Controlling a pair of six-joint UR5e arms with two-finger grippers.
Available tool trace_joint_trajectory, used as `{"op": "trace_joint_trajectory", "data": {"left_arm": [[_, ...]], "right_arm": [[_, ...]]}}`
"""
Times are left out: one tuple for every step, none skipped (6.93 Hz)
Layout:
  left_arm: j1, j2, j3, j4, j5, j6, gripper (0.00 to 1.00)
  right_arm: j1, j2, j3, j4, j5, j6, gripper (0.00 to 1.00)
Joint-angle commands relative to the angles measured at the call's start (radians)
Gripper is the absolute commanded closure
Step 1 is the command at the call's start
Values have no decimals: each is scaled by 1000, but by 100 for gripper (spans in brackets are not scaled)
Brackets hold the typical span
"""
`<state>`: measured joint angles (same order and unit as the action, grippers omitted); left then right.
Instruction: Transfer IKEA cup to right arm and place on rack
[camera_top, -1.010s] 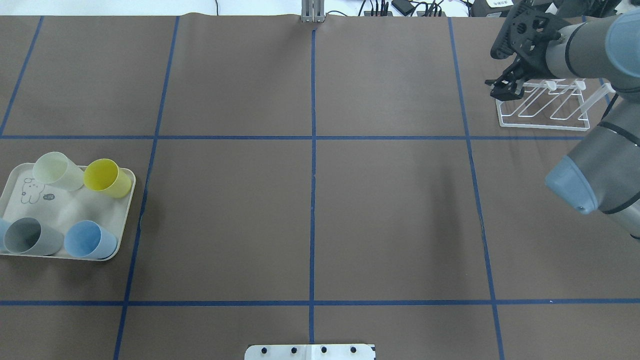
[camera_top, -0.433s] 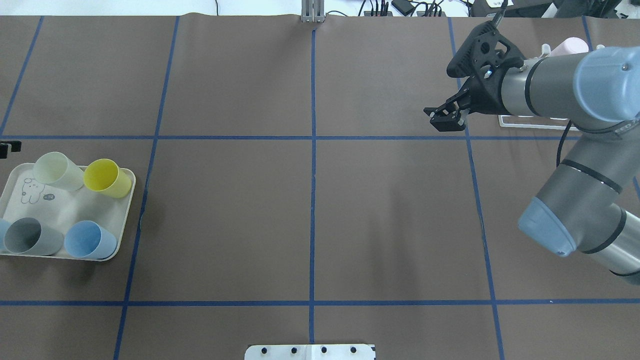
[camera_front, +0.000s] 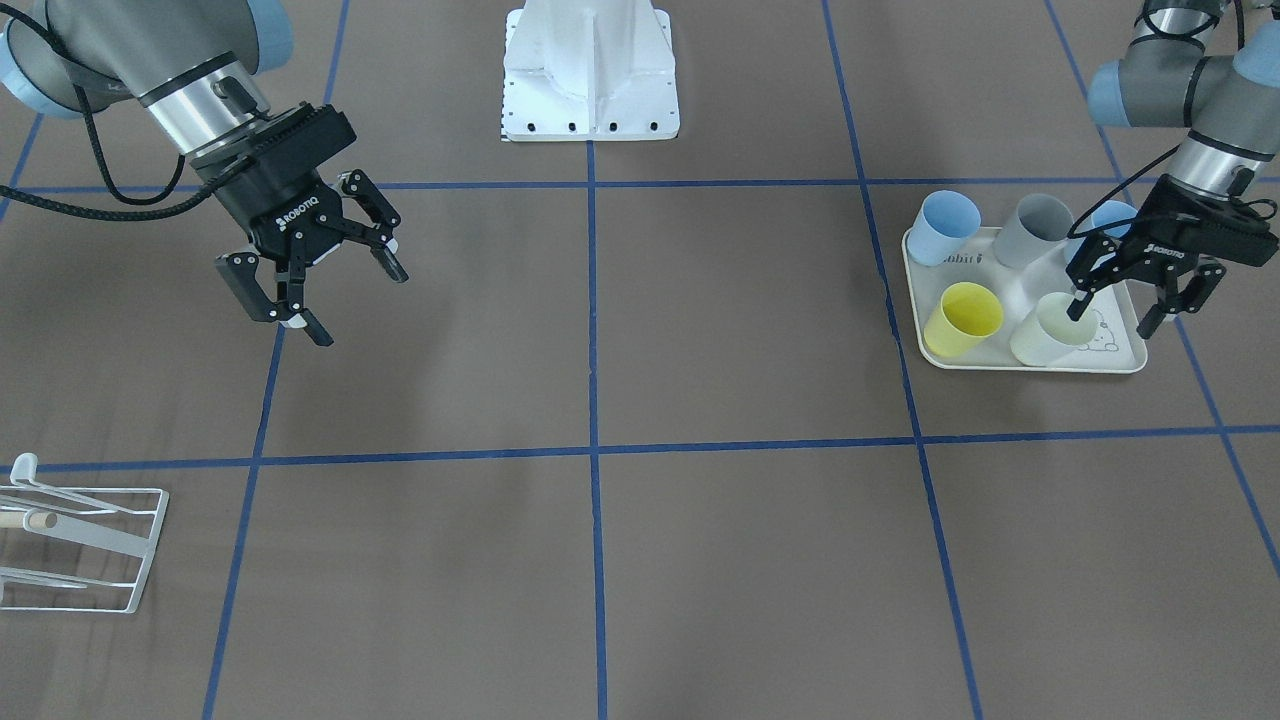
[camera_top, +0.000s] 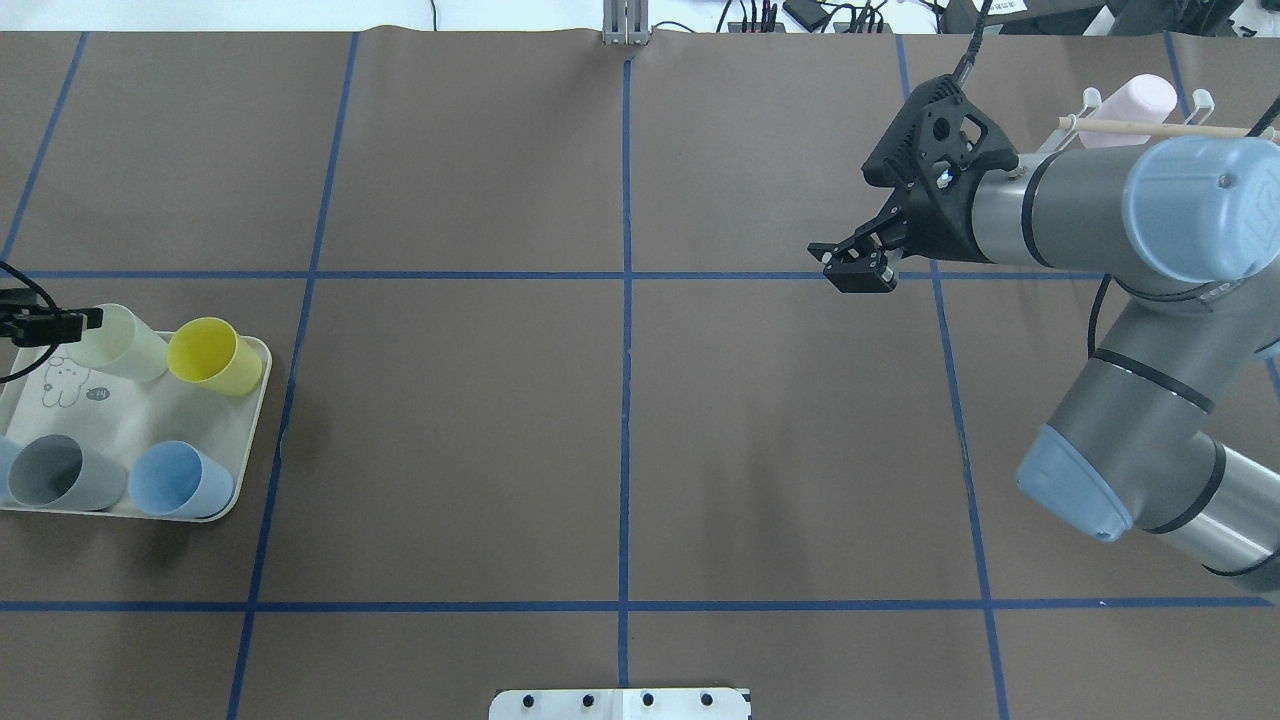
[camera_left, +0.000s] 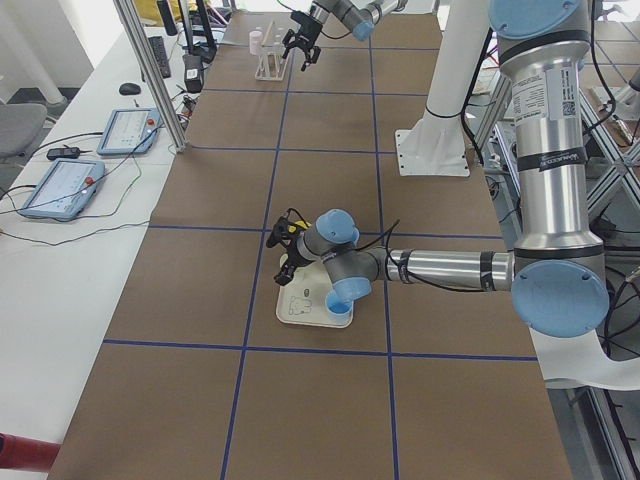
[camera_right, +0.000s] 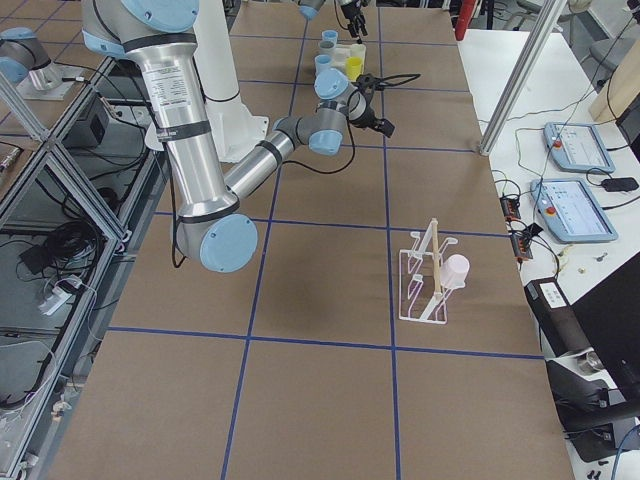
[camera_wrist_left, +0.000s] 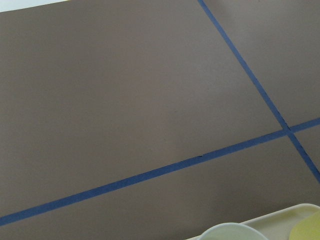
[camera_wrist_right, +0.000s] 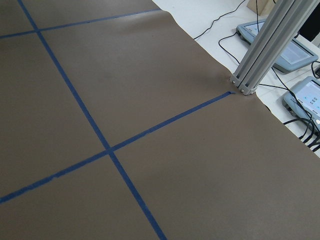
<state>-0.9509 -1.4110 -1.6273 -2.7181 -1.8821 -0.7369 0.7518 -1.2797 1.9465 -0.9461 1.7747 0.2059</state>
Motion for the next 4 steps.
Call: {"op": "trace_joint_trajectory", "data": {"left_arm": [[35, 1, 12, -9, 20, -15, 44], [35, 3, 33, -38, 20, -12, 51], [35, 7, 52, -64, 20, -10, 58], [35, 9, 53, -66, 18, -10, 64]], "right_arm": [[-6, 0, 2, 3, 0, 3, 0], [-8, 0, 5, 3, 0, 3, 0], [-11, 0, 6, 3, 0, 10, 0], [-15, 0, 6, 3, 0, 9, 0]]}}
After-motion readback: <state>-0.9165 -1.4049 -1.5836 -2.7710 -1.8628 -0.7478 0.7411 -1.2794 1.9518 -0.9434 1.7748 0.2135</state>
